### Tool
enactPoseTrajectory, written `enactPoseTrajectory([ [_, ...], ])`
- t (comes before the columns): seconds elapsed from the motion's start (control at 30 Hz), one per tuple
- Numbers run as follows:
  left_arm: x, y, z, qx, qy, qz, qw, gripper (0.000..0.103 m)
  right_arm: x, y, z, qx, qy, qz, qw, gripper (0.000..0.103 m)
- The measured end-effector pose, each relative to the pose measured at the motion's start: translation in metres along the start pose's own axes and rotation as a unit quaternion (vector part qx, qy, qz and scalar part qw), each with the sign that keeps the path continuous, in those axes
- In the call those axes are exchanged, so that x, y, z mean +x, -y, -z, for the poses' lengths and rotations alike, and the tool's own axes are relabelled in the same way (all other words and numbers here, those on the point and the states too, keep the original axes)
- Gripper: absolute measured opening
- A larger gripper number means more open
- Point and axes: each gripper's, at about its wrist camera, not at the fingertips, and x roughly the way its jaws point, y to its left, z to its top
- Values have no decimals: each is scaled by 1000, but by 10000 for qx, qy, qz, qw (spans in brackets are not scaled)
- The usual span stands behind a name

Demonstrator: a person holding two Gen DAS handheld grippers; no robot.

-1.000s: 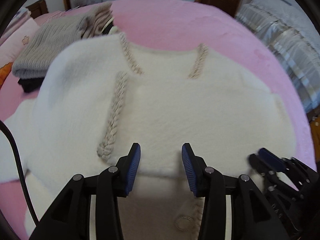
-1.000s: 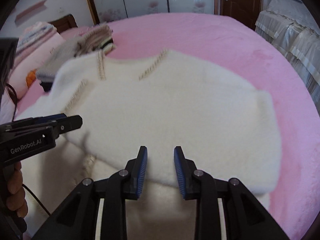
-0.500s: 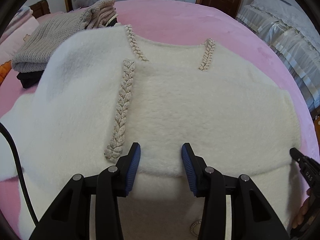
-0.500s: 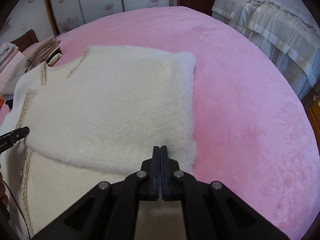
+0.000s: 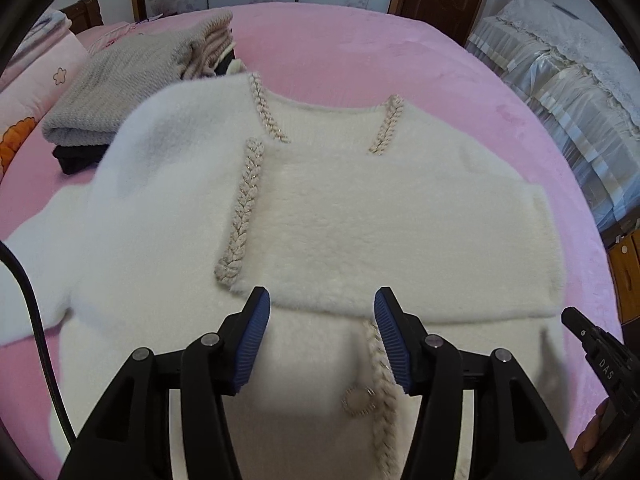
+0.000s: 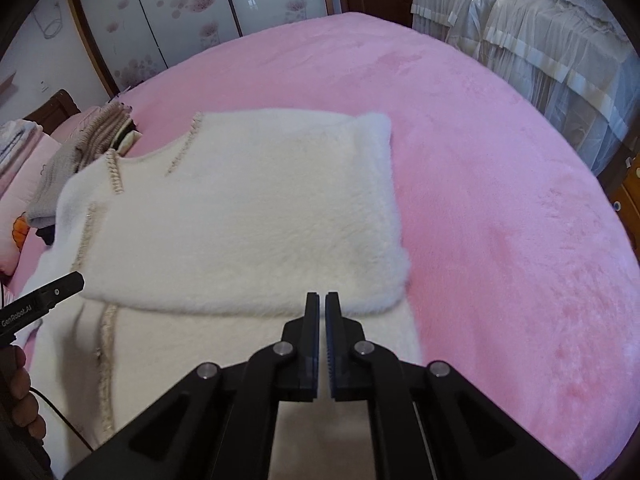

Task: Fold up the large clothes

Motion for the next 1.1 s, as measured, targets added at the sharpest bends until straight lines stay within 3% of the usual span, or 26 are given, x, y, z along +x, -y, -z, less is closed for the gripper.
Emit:
enactPoseTrajectory([
  [0.13, -47, 5, 11, 87, 142, 87, 9998, 58, -47, -7, 6, 112, 251, -185, 9995, 3],
  [0.33, -120, 7, 28, 248, 428, 16, 9988, 59, -120, -23, 14, 233, 687, -516, 9960, 18],
  [0.6, -229, -13, 63, 228, 997, 102, 9947, 63, -215, -61, 33, -52, 1406, -978, 9852, 20],
  [0.7, -259, -34, 77, 79, 1162, 30, 9932, 67, -237, -81, 42, -250, 1507, -1107, 9820, 32],
  [0.93, -312, -105, 107, -374, 1425, -286, 9887, 67, -260, -137, 64, -800, 1492, -1525, 9737, 33],
  [1.1, -324, -161, 129, -693, 1419, -702, 9850, 67, -257, -181, 80, -1216, 1369, -1633, 9694, 33],
])
